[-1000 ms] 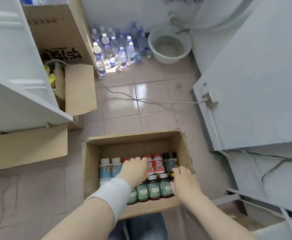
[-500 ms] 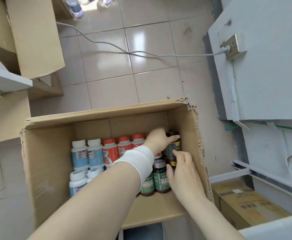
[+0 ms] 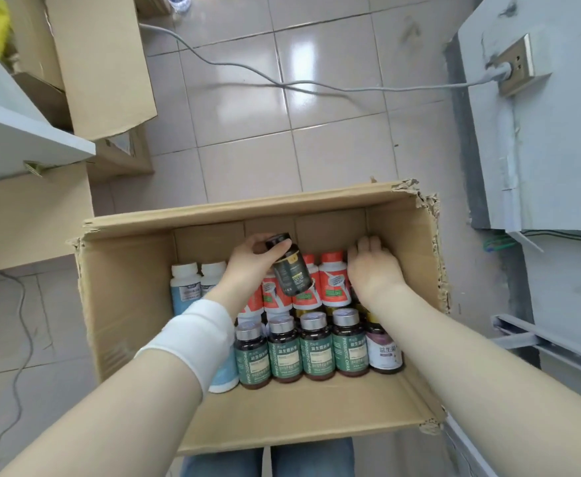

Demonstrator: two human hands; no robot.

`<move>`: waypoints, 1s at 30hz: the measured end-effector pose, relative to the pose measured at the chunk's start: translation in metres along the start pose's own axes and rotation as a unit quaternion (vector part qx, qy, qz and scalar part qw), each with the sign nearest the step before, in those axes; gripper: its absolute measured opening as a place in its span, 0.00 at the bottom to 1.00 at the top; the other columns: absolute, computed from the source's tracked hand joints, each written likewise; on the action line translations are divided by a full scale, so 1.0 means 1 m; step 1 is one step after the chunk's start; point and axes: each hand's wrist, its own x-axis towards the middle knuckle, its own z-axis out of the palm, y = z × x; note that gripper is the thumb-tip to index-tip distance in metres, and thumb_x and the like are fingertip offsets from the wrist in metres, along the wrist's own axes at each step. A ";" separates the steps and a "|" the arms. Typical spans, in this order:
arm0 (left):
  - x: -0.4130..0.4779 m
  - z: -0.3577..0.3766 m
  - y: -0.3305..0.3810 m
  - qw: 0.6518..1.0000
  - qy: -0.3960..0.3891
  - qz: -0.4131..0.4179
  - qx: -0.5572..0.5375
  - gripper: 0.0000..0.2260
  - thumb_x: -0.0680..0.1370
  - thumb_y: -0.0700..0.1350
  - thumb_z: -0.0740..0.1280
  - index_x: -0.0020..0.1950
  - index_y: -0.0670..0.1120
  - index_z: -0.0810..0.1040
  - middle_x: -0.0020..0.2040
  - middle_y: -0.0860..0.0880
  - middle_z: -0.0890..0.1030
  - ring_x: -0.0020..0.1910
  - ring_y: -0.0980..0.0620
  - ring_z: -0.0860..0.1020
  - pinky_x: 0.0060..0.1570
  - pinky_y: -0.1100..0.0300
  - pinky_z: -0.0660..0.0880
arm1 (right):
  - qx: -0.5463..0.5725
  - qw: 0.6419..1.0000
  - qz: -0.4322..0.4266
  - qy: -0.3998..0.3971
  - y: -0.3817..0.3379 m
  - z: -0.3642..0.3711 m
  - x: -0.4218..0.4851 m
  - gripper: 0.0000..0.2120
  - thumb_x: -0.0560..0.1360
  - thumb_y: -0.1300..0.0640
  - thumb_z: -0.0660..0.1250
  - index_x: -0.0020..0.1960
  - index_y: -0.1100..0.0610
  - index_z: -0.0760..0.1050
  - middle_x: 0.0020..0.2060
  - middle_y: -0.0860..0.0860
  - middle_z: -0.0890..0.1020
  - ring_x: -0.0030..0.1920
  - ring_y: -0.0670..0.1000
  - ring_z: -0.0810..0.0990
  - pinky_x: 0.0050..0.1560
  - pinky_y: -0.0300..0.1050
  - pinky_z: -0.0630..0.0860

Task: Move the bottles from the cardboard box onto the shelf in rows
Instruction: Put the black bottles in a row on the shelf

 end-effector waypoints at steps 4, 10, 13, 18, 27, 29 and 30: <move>0.006 -0.003 -0.011 0.999 -0.001 -0.016 -0.029 0.14 0.74 0.49 0.70 0.56 0.48 0.73 0.54 0.48 0.77 0.56 0.49 0.76 0.62 0.54 0.72 | -0.091 0.995 -0.026 -0.036 0.000 -0.008 0.012 0.23 0.77 0.58 0.61 0.69 0.64 0.61 0.68 0.60 0.68 0.73 0.61 0.54 0.67 0.47 0.62; -0.007 -0.005 -0.013 0.995 -0.011 -0.017 -0.097 0.11 0.74 0.48 0.70 0.55 0.49 0.75 0.55 0.48 0.78 0.58 0.48 0.77 0.63 0.51 0.73 | -0.045 0.999 -0.025 0.012 -0.001 -0.023 -0.009 0.25 0.75 0.62 0.64 0.70 0.59 0.61 0.67 0.62 0.63 0.66 0.63 0.64 0.58 0.49 0.71; -0.026 -0.012 -0.007 0.992 -0.019 -0.001 -0.124 0.10 0.75 0.48 0.69 0.55 0.50 0.76 0.52 0.50 0.79 0.55 0.49 0.78 0.58 0.52 0.76 | 0.070 0.993 -0.030 0.094 0.001 -0.026 -0.032 0.28 0.72 0.65 0.68 0.69 0.55 0.63 0.65 0.61 0.63 0.61 0.60 0.68 0.53 0.49 0.73; -0.074 -0.032 0.011 0.985 -0.022 0.042 -0.167 0.06 0.77 0.47 0.66 0.54 0.52 0.75 0.51 0.49 0.79 0.51 0.49 0.78 0.50 0.51 0.77 | 0.406 0.907 0.005 0.115 0.007 -0.038 -0.090 0.33 0.67 0.61 0.75 0.67 0.45 0.68 0.54 0.52 0.65 0.61 0.53 0.68 0.61 0.40 0.65; -0.189 -0.071 0.037 0.966 -0.125 0.071 -0.217 0.03 0.80 0.48 0.62 0.51 0.50 0.73 0.48 0.45 0.80 0.46 0.48 0.79 0.48 0.50 0.77 | 0.881 0.473 -0.008 0.030 -0.032 -0.021 -0.242 0.43 0.51 0.59 0.83 0.63 0.55 0.70 0.50 0.54 0.82 0.47 0.50 0.82 0.41 0.49 0.81; -0.216 -0.081 0.037 0.961 -0.160 0.075 -0.213 0.04 0.80 0.48 0.62 0.50 0.48 0.72 0.48 0.44 0.80 0.47 0.46 0.79 0.53 0.47 0.76 | 0.918 0.391 -0.035 0.046 -0.056 -0.005 -0.275 0.50 0.42 0.54 0.84 0.61 0.59 0.71 0.51 0.56 0.81 0.48 0.53 0.82 0.41 0.48 0.82; -0.231 -0.087 0.037 0.959 -0.182 0.082 -0.202 0.04 0.80 0.48 0.62 0.50 0.48 0.71 0.48 0.44 0.81 0.48 0.46 0.79 0.54 0.46 0.76 | 0.937 0.341 -0.049 0.060 -0.069 0.004 -0.293 0.51 0.43 0.54 0.84 0.64 0.61 0.70 0.53 0.58 0.80 0.50 0.55 0.81 0.45 0.49 0.82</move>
